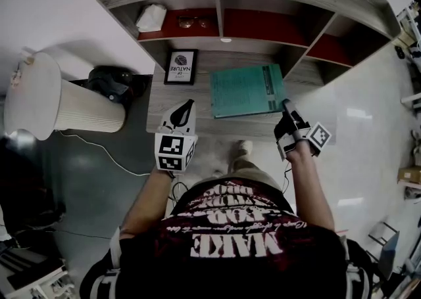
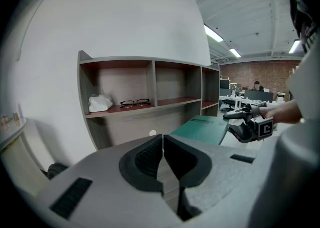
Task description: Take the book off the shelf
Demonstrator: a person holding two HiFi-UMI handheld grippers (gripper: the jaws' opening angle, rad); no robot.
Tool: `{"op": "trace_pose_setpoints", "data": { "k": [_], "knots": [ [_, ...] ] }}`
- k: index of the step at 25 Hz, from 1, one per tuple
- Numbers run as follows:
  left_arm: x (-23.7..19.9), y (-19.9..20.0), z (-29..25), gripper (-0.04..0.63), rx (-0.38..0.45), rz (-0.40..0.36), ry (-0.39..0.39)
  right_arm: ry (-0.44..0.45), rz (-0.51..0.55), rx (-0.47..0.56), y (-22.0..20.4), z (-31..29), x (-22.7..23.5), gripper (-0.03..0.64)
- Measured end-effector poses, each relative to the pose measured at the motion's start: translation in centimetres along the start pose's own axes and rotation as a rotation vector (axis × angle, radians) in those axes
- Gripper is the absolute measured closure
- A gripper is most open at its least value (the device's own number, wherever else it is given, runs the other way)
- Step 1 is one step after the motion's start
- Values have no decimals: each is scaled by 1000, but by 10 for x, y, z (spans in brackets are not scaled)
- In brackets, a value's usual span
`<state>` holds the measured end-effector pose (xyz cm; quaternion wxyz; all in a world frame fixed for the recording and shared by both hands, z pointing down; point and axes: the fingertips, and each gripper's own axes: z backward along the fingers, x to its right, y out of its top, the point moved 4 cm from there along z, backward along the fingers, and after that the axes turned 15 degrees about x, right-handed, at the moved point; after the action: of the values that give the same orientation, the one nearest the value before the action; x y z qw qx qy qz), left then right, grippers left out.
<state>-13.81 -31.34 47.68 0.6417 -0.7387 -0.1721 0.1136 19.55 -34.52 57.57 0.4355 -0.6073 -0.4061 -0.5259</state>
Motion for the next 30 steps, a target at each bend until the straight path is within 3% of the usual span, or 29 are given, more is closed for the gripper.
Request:
{"op": "trace_pose_setpoints", "data": {
  "k": [14,22,25,30],
  "knots": [
    [-10,-13,-1,583,-32,20,39,-207,62,-18,-13,-11,109,440],
    [-8,-12,-5,582,-31,3,29,-213,80,-11,-20,-8,152,439],
    [-10,-10,-3,583,-40,-1,31,-302,171,-40,-18,3,179,437],
    [-11,-8,3,582,-42,-9,31,-420,416,-180,-24,19,203,436]
  ]
}}
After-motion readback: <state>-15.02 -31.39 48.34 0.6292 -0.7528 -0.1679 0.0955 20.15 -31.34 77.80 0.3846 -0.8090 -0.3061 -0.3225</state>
